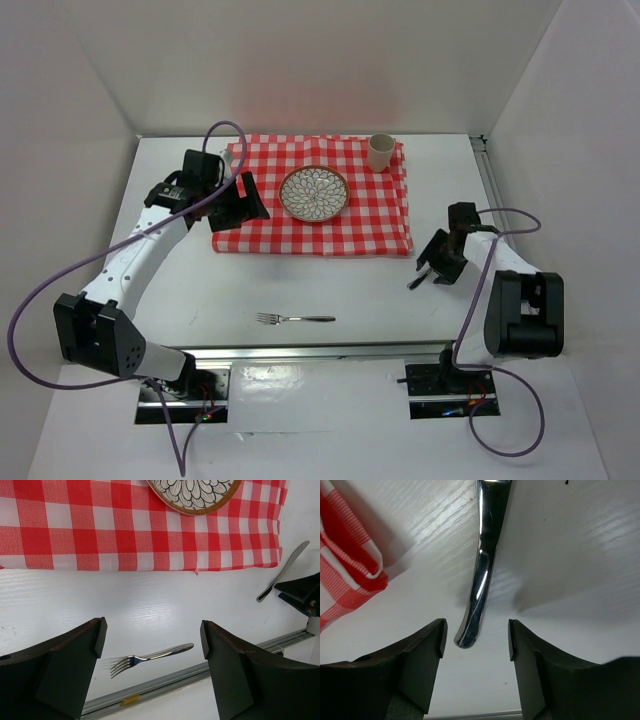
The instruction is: Set the dinner table for one person
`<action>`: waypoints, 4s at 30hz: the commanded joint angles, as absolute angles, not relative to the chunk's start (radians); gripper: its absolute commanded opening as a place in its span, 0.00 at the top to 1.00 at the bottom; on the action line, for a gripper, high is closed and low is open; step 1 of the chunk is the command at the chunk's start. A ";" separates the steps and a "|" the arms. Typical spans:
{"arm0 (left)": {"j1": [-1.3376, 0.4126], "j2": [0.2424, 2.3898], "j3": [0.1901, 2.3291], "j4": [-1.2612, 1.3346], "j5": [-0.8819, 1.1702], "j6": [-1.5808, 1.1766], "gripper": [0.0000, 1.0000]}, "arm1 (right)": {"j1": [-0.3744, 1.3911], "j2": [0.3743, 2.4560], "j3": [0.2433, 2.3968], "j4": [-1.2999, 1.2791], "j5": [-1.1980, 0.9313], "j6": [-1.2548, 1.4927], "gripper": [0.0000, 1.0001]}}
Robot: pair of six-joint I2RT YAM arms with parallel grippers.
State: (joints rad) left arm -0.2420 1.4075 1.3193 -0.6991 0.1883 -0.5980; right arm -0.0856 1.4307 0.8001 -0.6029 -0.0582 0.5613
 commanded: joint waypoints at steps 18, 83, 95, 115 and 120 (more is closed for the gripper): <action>-0.262 1.367 1.322 -0.684 0.189 -0.583 0.06 | -0.049 1.678 0.867 -0.482 0.112 0.595 0.64; -0.262 1.385 1.341 -0.684 0.182 -0.584 0.06 | -0.124 1.695 0.929 -0.503 0.152 0.560 0.92; -0.407 1.405 1.195 -0.603 0.221 -0.678 0.07 | -0.115 1.568 1.012 -0.561 0.173 0.508 0.98; -0.411 1.428 1.296 -0.664 0.130 -0.647 0.07 | 0.267 1.761 1.469 -0.758 0.198 0.364 0.98; -0.411 1.408 1.296 -0.683 0.121 -0.638 0.07 | 0.287 1.909 1.566 -0.767 0.186 0.339 0.98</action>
